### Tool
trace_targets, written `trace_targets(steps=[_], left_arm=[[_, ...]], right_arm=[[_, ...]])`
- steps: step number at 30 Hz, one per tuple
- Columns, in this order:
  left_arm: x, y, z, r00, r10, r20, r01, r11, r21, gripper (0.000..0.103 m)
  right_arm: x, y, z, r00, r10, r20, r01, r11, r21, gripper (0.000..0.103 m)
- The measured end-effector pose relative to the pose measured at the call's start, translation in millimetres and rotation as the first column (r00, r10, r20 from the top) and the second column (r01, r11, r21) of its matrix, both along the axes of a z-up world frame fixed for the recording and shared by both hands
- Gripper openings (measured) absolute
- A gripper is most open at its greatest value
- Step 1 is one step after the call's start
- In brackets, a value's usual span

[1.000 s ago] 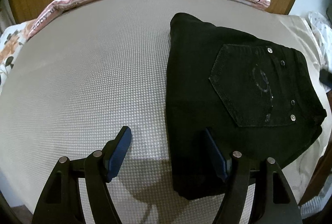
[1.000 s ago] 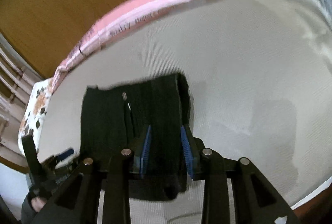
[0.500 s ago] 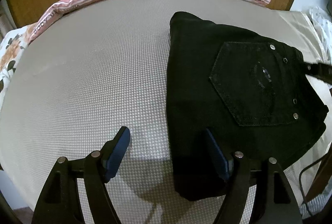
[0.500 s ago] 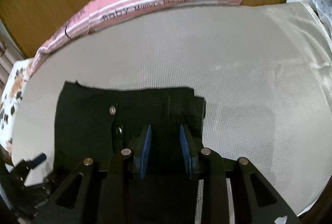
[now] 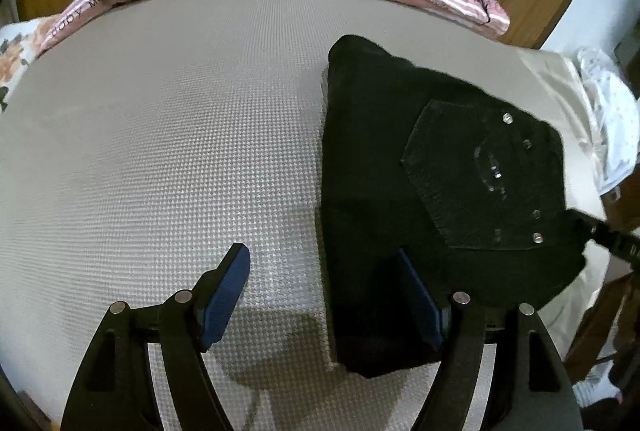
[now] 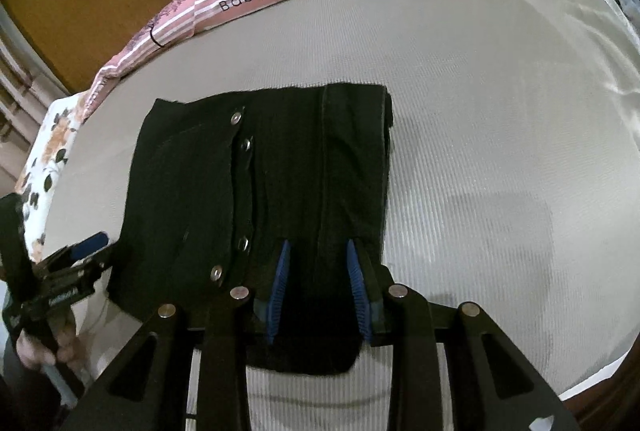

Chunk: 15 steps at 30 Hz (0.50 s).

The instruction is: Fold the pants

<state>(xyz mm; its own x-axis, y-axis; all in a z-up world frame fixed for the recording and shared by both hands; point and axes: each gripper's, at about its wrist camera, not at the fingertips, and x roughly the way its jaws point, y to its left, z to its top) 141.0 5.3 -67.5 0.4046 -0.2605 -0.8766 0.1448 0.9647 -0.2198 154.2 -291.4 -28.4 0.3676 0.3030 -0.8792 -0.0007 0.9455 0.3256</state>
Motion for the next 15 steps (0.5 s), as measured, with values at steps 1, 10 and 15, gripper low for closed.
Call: trace_targets(steps=[1,10,15], left_arm=[[0.1,2.2,1.1,1.0,-0.001,0.0,0.001,1.0,-0.018,0.075],[16.2,13.7,-2.3,0.997,-0.012,-0.077,-0.004,0.979,-0.204,0.075],[22.5,11.8,-8.8,0.992,-0.024,-0.125,-0.009,0.966,-0.257,0.074]], right_arm=[[-2.6,-0.7,0.8,1.0,0.016,-0.003,-0.016,1.0,0.012,0.032],[-0.4,-50.2,-5.0,0.998,-0.033,-0.046,0.044,0.966,0.255,0.055],[15.3,-62.3,-31.2,0.994,0.006,-0.106,0.032,0.936,0.349,0.055]])
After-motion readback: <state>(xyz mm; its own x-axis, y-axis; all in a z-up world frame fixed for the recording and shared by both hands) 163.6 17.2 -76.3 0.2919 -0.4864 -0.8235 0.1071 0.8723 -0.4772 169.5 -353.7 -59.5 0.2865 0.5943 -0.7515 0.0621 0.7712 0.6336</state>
